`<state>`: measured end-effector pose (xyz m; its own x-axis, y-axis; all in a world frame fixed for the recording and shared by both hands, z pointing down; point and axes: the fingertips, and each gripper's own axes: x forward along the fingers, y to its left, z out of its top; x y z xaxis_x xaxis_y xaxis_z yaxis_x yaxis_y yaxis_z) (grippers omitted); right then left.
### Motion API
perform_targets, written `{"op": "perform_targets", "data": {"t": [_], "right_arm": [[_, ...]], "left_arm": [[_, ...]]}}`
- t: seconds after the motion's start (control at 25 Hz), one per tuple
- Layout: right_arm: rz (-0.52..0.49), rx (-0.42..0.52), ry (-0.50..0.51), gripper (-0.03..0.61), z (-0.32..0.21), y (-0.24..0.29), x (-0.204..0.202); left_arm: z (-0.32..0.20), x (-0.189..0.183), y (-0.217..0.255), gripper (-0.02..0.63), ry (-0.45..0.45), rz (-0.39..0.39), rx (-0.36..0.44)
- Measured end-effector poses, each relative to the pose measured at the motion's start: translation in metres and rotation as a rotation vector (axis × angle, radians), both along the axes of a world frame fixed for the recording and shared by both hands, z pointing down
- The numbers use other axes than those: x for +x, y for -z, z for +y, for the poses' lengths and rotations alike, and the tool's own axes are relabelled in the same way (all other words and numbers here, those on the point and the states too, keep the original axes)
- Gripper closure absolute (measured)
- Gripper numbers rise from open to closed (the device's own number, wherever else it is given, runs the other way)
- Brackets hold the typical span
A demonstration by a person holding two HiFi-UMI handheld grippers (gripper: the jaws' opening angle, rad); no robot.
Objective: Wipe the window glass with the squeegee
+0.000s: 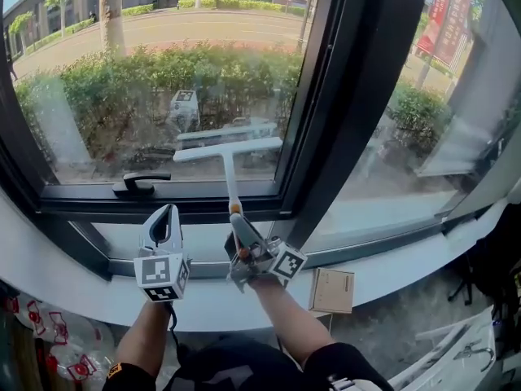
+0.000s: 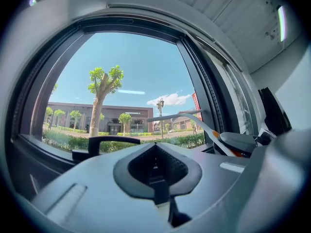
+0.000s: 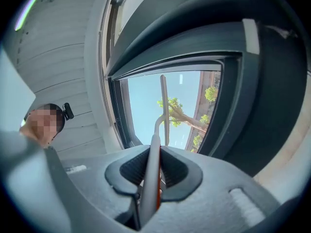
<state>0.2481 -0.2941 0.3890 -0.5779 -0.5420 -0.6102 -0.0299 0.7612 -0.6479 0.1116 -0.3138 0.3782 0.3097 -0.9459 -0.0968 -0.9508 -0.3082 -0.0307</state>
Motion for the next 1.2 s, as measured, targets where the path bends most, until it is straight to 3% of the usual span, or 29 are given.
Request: {"op": "perform_targets", "data": {"t": [0.48,0.88,1.2], "right_arm": [[-0.018,-0.138,-0.024,0.526,0.006,-0.065,0.010],[-0.057,-0.176,0.002,0.524,0.008,-0.083,0.011],[-0.104,-0.176,0.009,0.526,0.013,-0.083,0.009]], "left_arm": [[0.012,0.008,-0.058,0.595,0.005,0.009,-0.130],[0.020,0.001,-0.082,0.595,0.039,0.023,-0.186],[0.034,-0.026,-0.098,0.595,0.104,0.029,-0.242]]}}
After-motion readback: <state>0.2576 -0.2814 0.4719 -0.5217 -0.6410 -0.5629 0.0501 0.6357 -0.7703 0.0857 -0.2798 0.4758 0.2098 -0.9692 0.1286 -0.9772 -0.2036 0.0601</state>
